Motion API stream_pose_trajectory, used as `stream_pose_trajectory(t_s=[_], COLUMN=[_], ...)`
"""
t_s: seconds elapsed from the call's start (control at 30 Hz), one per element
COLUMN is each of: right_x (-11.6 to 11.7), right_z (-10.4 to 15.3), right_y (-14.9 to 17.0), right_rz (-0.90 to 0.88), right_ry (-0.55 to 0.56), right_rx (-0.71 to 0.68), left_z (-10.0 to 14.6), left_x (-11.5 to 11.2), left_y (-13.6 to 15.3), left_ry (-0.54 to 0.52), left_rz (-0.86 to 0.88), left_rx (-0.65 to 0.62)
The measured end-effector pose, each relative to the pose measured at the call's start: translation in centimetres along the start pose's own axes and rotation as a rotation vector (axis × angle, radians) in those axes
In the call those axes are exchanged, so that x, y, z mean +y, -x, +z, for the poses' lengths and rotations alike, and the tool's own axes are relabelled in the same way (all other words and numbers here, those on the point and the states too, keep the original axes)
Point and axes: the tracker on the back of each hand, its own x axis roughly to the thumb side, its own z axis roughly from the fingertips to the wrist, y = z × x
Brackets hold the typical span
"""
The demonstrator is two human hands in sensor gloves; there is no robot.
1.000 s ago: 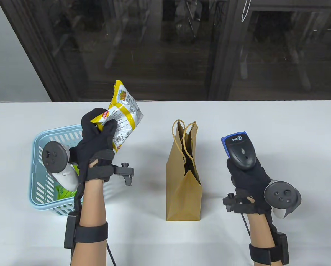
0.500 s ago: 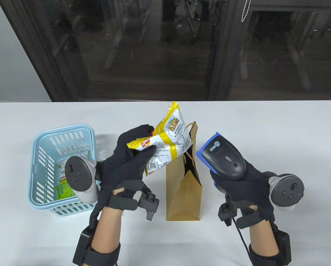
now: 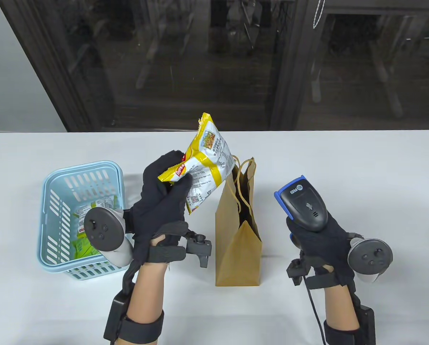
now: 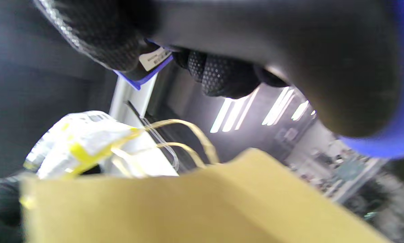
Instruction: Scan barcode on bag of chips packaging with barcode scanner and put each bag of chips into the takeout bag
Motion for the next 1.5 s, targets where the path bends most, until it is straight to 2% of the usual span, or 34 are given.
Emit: stream_pose_trajectory(t_s=[0.13, 0.33, 0.43, 0.57, 0.83, 0.97, 1.03, 1.17, 1.2, 1.27, 1.4, 1.5], right_x=[1.1, 3.0, 3.6, 3.7, 3.6, 3.6, 3.5, 3.3, 3.3, 3.3, 3.3, 3.3], right_z=[0.9, 2.0, 2.5, 3.0, 3.3, 3.4, 3.4, 3.5, 3.5, 3.5, 3.5, 3.5], right_y=[3.1, 6.1, 6.7, 7.3, 8.0, 8.3, 8.3, 8.2, 8.2, 8.2, 8.3, 8.2], right_rz=[0.089, 0.207, 0.254, 0.286, 0.270, 0.290, 0.287, 0.278, 0.282, 0.282, 0.283, 0.296], right_ry=[0.005, -0.086, -0.128, -0.155, -0.172, -0.182, -0.176, -0.161, -0.159, -0.158, -0.161, -0.164], right_rx=[0.081, 0.182, 0.203, 0.222, 0.261, 0.266, 0.269, 0.268, 0.264, 0.261, 0.262, 0.262], left_z=[0.0, 0.1, 0.2, -0.1, -0.1, -0.1, 0.1, 0.0, -0.2, -0.6, -1.8, -2.6], left_x=[-1.0, -3.0, -4.2, -5.9, -8.3, -8.9, -8.8, -7.0, -6.0, -4.1, 0.6, 4.1], left_y=[0.2, -0.6, -0.9, -0.1, 0.7, 1.5, 1.4, 0.0, -0.5, -1.0, 0.2, 2.6], left_ry=[0.017, 0.087, 0.120, 0.201, 0.255, 0.321, 0.317, 0.264, 0.247, 0.217, 0.248, 0.237], left_rz=[-0.088, -0.171, -0.233, -0.448, -0.699, -0.723, -0.689, -0.480, -0.372, -0.267, -0.166, -0.240], left_rx=[0.003, 0.033, 0.046, 0.131, 0.245, 0.348, 0.335, 0.260, 0.241, 0.251, 0.359, 0.508])
